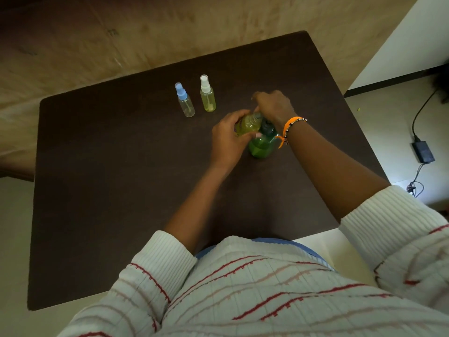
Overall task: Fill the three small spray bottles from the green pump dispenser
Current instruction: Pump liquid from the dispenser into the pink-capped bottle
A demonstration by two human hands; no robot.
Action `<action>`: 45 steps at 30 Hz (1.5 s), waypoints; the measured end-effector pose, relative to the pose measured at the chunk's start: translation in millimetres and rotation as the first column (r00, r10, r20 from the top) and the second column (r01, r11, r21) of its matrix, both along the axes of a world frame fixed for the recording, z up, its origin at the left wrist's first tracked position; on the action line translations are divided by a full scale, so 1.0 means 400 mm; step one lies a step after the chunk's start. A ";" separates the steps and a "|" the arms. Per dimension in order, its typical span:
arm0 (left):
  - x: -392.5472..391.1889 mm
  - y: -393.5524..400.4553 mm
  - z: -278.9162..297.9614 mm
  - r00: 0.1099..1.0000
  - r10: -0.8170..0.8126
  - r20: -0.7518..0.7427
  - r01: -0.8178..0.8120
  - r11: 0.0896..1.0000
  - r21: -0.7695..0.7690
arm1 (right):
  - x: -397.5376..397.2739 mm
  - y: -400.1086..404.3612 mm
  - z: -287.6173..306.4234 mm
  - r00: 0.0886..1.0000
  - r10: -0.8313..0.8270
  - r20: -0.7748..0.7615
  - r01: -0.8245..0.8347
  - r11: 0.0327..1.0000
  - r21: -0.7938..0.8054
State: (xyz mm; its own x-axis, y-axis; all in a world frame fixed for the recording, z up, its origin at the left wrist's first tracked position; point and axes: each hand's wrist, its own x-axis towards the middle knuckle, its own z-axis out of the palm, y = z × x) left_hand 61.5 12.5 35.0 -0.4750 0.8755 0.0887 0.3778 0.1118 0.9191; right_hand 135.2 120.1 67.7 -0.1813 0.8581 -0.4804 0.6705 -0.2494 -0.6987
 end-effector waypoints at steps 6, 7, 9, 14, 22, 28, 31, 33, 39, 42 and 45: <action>0.001 0.002 -0.005 1.000 -0.002 -0.011 0.002 1.000 -0.006 | 0.008 -0.001 -0.016 0.998 -0.066 0.001 0.066 0.995 0.075; 0.000 0.001 -0.009 1.000 -0.001 -0.016 0.001 1.000 -0.015 | 0.008 -0.003 -0.020 0.997 -0.071 0.019 0.069 0.992 0.102; 0.000 -0.002 -0.011 1.000 -0.001 -0.026 0.000 1.000 -0.026 | 0.005 -0.005 -0.021 0.996 -0.075 0.044 0.069 0.989 0.133; 0.004 -0.005 0.005 0.999 -0.001 -0.043 0.000 1.000 -0.026 | 0.005 -0.006 0.005 1.000 -0.009 0.005 0.009 0.999 0.042; -0.004 -0.006 0.034 0.980 0.020 -0.197 -0.042 0.993 -0.110 | 0.003 -0.016 0.004 0.998 -0.051 0.024 0.049 0.995 0.084; -0.001 -0.007 0.049 0.972 0.042 -0.231 -0.077 0.986 -0.145 | 0.000 -0.010 0.003 0.999 -0.016 0.029 0.014 0.996 0.084; -0.001 -0.009 0.052 0.975 0.046 -0.215 -0.079 0.986 -0.150 | 0.001 -0.005 0.014 0.999 0.027 -0.022 -0.027 0.999 -0.016; 0.000 -0.010 0.053 0.975 0.039 -0.217 -0.074 0.985 -0.155 | 0.002 -0.003 0.008 1.000 0.008 -0.016 -0.008 1.000 0.009; -0.003 -0.013 0.053 0.973 0.026 -0.231 -0.071 0.979 -0.189 | -0.002 -0.010 -0.021 0.993 -0.072 0.098 0.049 0.975 0.218; 0.000 -0.013 0.055 0.972 0.028 -0.233 -0.070 0.982 -0.177 | -0.002 -0.013 -0.006 0.996 -0.037 0.083 0.023 0.986 0.164; -0.001 -0.014 0.062 0.974 0.026 -0.225 -0.064 0.984 -0.165 | 0.002 -0.016 0.021 0.997 0.070 -0.025 -0.071 0.997 -0.043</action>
